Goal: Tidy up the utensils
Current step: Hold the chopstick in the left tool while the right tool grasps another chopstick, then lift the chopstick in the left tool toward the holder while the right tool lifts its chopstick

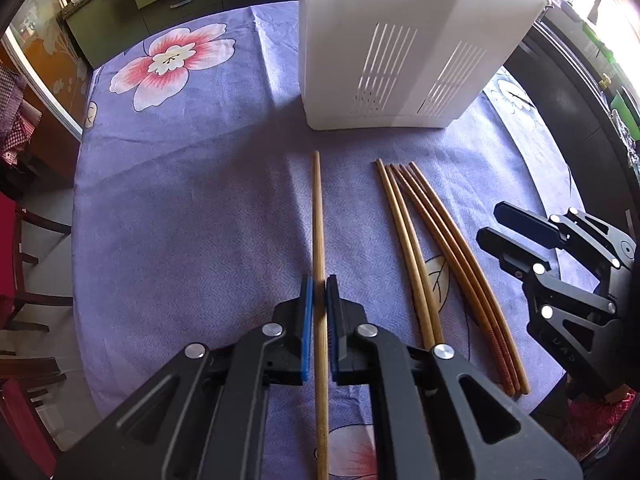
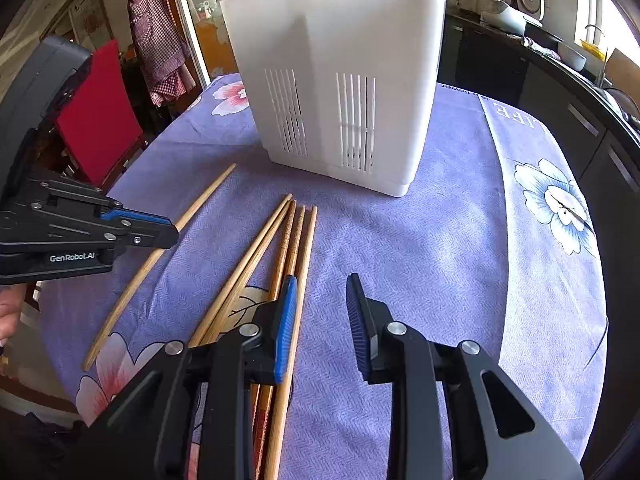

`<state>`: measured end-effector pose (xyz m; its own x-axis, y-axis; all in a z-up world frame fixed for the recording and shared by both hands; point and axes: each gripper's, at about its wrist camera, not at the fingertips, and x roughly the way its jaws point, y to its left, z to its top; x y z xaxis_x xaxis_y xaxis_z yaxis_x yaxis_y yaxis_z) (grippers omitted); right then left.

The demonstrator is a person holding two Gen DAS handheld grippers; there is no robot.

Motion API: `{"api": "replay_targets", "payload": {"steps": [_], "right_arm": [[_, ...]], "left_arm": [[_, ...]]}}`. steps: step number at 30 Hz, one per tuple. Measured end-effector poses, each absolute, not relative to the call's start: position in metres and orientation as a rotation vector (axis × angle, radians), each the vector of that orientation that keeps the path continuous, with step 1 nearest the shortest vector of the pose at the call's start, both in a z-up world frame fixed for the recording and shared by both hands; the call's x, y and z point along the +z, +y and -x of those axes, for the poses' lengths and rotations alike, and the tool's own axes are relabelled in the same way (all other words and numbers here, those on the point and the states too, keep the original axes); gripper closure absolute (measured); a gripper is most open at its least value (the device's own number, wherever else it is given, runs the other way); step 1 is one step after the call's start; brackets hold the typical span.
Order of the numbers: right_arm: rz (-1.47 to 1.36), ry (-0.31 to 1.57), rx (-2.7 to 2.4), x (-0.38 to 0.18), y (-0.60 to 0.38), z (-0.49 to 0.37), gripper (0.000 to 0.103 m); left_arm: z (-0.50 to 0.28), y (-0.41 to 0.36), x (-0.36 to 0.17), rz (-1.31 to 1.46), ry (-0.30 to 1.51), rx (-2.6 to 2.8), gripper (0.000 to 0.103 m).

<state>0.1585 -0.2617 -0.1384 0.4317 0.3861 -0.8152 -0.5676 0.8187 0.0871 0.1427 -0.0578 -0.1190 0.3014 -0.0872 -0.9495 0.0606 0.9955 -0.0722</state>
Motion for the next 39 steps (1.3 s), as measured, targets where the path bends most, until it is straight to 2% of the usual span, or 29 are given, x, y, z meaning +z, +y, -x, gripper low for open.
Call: {"api": "replay_targets", "payload": {"steps": [3,20,21,23,24,29,33,39], "right_arm": [[0.250,0.960,0.586,-0.142,-0.253,-0.162,0.080],[0.345,1.012,0.546,-0.147,-0.223,-0.180,0.081],[0.336,1.018,0.553,-0.147,-0.222,-0.183,0.083],[0.313,1.037,0.591,-0.147,-0.224,-0.185,0.093],[0.311,1.040,0.594,-0.147,-0.223,-0.187,0.096],[0.259,1.057,0.603,-0.145,-0.231,-0.194,0.097],[0.197,1.006,0.611,-0.125,-0.247,-0.187,0.097],[0.116,0.876,0.641,-0.067,-0.276,-0.169,0.097]], "left_arm": [[-0.144,-0.056,-0.118,0.028,1.255,-0.107,0.096],[-0.148,-0.052,-0.123,0.042,1.270,-0.127,0.096],[-0.149,-0.051,-0.125,0.049,1.278,-0.125,0.096],[-0.152,-0.048,-0.129,0.059,1.291,-0.126,0.096],[-0.152,-0.048,-0.130,0.059,1.291,-0.126,0.096],[-0.151,-0.045,-0.127,0.065,1.282,-0.132,0.096],[-0.149,-0.042,-0.118,0.068,1.264,-0.135,0.096],[-0.140,-0.038,-0.088,0.070,1.196,-0.144,0.096]]}}
